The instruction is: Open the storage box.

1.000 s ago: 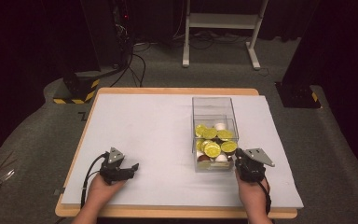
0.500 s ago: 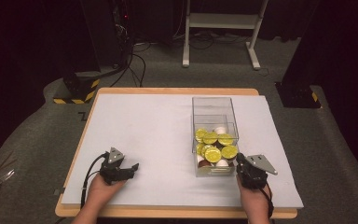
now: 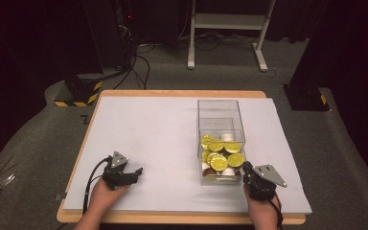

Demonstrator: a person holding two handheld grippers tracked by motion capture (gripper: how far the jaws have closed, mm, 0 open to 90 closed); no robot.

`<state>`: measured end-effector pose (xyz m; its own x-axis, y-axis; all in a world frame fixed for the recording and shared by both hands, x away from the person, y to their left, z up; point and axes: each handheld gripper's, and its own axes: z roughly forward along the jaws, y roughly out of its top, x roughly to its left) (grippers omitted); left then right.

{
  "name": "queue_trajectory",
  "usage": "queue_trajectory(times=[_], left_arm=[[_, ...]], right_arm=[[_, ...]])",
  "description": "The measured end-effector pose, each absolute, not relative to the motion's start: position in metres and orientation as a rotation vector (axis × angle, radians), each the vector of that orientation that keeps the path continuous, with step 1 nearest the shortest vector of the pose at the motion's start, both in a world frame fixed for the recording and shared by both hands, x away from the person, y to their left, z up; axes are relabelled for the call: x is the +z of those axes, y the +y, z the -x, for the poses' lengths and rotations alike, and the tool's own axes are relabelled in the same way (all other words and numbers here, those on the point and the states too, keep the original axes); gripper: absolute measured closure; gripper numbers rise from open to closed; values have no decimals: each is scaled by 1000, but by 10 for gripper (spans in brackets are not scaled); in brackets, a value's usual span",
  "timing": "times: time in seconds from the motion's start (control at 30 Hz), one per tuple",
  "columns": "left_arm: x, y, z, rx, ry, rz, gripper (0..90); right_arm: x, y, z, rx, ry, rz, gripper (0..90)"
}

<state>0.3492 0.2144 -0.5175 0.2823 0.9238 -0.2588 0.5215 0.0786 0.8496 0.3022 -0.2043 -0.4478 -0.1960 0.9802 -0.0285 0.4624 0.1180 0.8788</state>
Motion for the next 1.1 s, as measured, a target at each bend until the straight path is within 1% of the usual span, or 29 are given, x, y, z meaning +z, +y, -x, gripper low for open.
queue_trajectory(times=[1.1], left_arm=[[-518,214,-349,520,1368,-1579,273]], right_arm=[[-449,-203,-285,1028,1735,-1390,840]])
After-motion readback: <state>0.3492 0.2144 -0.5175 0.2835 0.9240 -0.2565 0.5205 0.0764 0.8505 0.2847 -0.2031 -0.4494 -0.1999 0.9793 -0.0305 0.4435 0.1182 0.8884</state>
